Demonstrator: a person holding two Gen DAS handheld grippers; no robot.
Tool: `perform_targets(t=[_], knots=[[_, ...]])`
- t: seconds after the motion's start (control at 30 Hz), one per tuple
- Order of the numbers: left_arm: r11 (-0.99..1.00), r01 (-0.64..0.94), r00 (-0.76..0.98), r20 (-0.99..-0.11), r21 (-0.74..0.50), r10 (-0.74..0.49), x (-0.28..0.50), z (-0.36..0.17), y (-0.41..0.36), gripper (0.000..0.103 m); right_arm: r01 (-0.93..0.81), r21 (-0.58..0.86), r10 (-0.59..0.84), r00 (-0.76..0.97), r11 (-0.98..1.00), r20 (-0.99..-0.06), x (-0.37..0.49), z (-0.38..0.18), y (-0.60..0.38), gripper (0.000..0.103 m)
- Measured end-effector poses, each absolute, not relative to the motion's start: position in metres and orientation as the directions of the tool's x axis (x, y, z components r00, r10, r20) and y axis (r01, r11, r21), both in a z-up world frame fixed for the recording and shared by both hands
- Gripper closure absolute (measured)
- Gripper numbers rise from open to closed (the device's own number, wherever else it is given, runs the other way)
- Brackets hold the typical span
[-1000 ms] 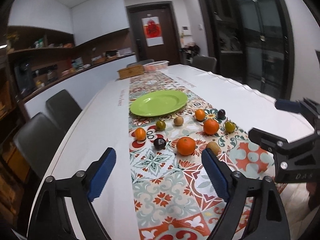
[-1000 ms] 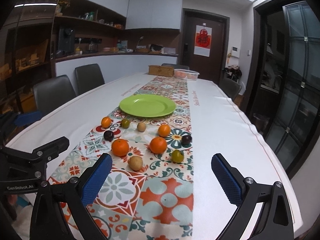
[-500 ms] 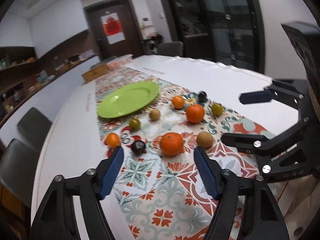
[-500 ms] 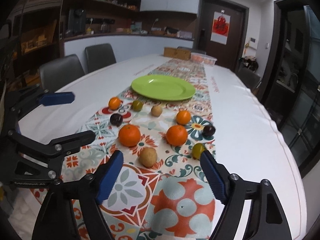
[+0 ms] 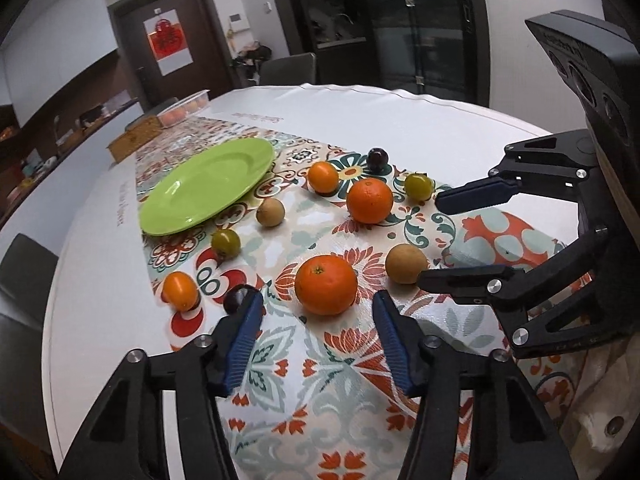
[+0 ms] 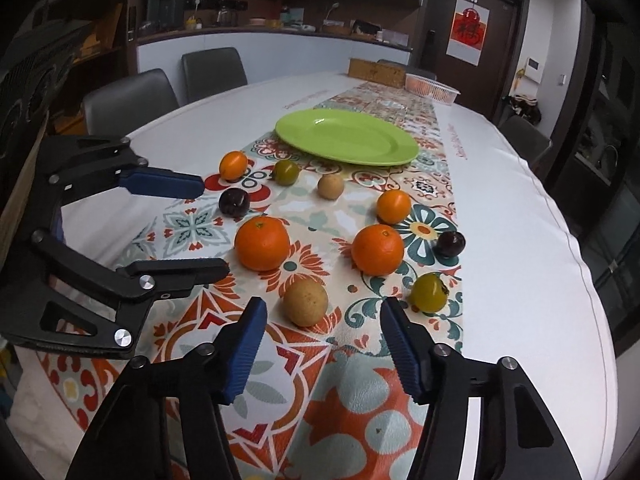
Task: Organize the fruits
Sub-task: 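Move the left tool to the large mandarin while the right tool approaches the tan round fruit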
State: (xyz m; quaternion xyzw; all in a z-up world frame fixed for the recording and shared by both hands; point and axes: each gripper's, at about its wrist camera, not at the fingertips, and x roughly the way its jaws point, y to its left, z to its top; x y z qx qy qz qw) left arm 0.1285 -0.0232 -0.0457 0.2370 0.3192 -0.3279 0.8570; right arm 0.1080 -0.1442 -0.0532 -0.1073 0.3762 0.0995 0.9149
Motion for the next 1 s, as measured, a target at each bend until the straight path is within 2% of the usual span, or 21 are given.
perform_targets(t=[0.23, 0.53, 0.6, 0.73, 1.0], knots=[[0.649, 0.745, 0.526, -0.734, 0.153, -0.430, 0.142, -0.053, -0.027, 0.054, -0.304, -0.111, 0.126, 0.660, 0.946, -0.741, 0.119, -0.061, -0.139, 0.058], [0.632, 0.760, 0.506, -0.750, 0.153, -0.426, 0.149, -0.059, -0.037, 0.054, -0.322, -0.073, 0.156, 0.629, 0.944, -0.762, 0.125, -0.068, -0.142, 0.065], [0.634, 0.759, 0.500, -0.755, 0.147, -0.424, 0.152, -0.061, -0.039, 0.054, -0.328, -0.054, 0.171, 0.621, 0.943, -0.765, 0.126, -0.069, -0.142, 0.070], [0.648, 0.752, 0.490, -0.764, 0.126, -0.420, 0.157, -0.062, -0.039, 0.055, -0.335, -0.030, 0.191, 0.607, 0.942, -0.771, 0.129, -0.071, -0.143, 0.074], [0.693, 0.714, 0.493, -0.772, 0.095, -0.402, 0.161, -0.063, -0.041, 0.062, -0.317, -0.004, 0.200, 0.610, 0.948, -0.767, 0.128, -0.068, -0.150, 0.074]])
